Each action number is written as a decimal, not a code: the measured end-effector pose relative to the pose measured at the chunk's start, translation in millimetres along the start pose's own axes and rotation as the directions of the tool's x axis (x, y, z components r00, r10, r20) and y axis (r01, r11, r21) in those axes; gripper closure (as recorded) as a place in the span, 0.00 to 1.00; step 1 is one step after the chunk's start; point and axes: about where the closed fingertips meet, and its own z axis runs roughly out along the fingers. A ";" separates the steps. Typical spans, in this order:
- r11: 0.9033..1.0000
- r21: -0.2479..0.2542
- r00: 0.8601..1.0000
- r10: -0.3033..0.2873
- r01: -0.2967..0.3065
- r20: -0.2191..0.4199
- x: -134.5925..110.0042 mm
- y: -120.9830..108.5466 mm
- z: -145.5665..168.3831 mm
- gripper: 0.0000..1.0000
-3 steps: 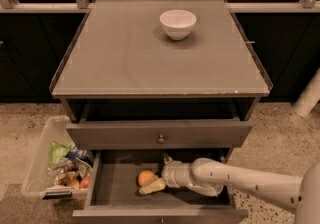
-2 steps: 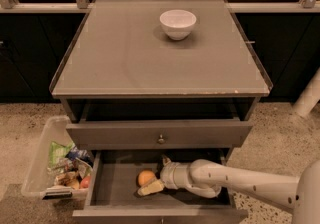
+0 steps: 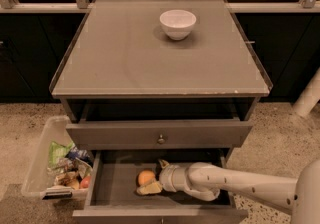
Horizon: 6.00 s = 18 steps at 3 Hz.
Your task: Pick orange from middle drawer and place on counter
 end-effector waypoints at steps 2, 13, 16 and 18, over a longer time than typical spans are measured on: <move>1.000 0.000 1.000 0.000 0.000 0.000 0.0 0.0 0.0 0.62; 0.977 0.053 0.969 -0.195 0.205 -0.149 -144.1 36.5 -325.7 1.00; 0.893 0.216 0.919 -0.388 0.394 -0.072 -218.5 65.7 -440.5 1.00; 0.809 0.150 0.822 -0.556 0.569 -0.120 -298.3 42.4 -424.5 1.00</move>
Offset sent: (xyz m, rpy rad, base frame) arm 0.0000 0.0000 0.0000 0.0000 0.0000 0.0000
